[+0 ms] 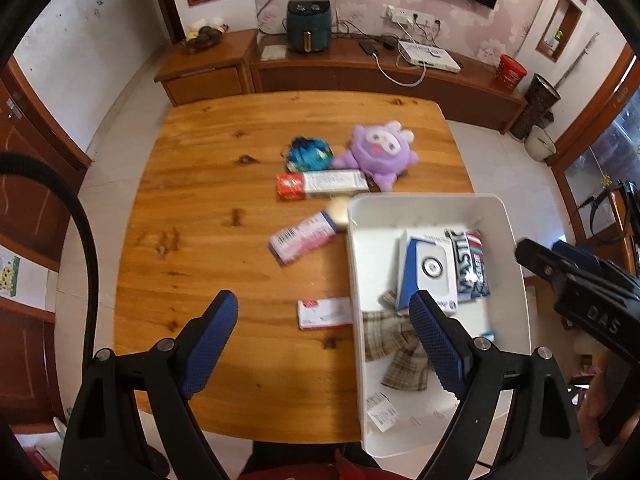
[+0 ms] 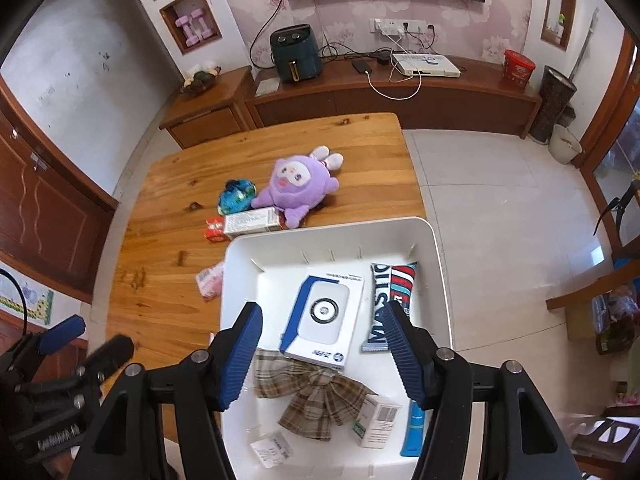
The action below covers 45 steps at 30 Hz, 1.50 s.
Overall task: Organize objects
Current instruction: 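Withdraw both tools from the tray toward the blue pouch and purple bunny, then grasp the blue floral pouch with the left tool while the right tool grasps the purple bunny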
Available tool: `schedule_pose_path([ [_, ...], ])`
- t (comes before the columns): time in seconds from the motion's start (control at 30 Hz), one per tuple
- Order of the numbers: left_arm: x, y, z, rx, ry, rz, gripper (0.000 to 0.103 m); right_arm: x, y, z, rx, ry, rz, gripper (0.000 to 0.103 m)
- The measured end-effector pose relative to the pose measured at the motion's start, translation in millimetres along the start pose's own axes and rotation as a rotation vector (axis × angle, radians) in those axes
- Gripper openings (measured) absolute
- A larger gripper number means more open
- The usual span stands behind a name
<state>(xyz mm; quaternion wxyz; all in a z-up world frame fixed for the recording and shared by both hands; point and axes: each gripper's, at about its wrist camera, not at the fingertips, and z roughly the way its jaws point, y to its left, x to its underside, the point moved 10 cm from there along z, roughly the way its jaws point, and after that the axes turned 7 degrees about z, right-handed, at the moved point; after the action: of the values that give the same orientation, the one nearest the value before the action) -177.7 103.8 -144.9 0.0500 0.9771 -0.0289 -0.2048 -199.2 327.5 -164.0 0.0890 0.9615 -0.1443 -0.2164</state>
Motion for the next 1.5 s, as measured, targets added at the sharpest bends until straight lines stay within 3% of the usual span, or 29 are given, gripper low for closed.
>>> schedule_pose_path([
  [0.4, -64.4, 45.1, -11.6, -0.025, -0.042, -0.010, 0.090, -42.9, 20.5, -16.6, -0.012, -0.003, 0.042, 0.071],
  [0.6, -104.1, 65.8, -8.2, -0.010, -0.059, -0.010, 0.091, -82.9, 44.7, -19.4, -0.003, -0.025, 0.032, 0.072],
  [0.73, -134.6, 77.6, 0.5, -0.012, -0.083, 0.005, 0.096, -112.6, 61.1, -12.9, 0.014, -0.044, 0.030, 0.079],
  [0.93, -169.9, 84.4, 44.4, 0.020, -0.061, 0.024, 0.097, -150.1, 75.1, 29.2, 0.041, -0.028, 0.064, 0.079],
  [1.13, -191.4, 78.5, 114.8, 0.047, -0.017, 0.053, 0.097, -166.3, 72.8, 101.0, 0.049, 0.034, 0.122, 0.079],
  [1.5, -173.2, 51.3, 237.3, 0.119, 0.134, 0.104, 0.097, -149.9, 39.3, 220.5, 0.038, 0.183, 0.306, 0.079],
])
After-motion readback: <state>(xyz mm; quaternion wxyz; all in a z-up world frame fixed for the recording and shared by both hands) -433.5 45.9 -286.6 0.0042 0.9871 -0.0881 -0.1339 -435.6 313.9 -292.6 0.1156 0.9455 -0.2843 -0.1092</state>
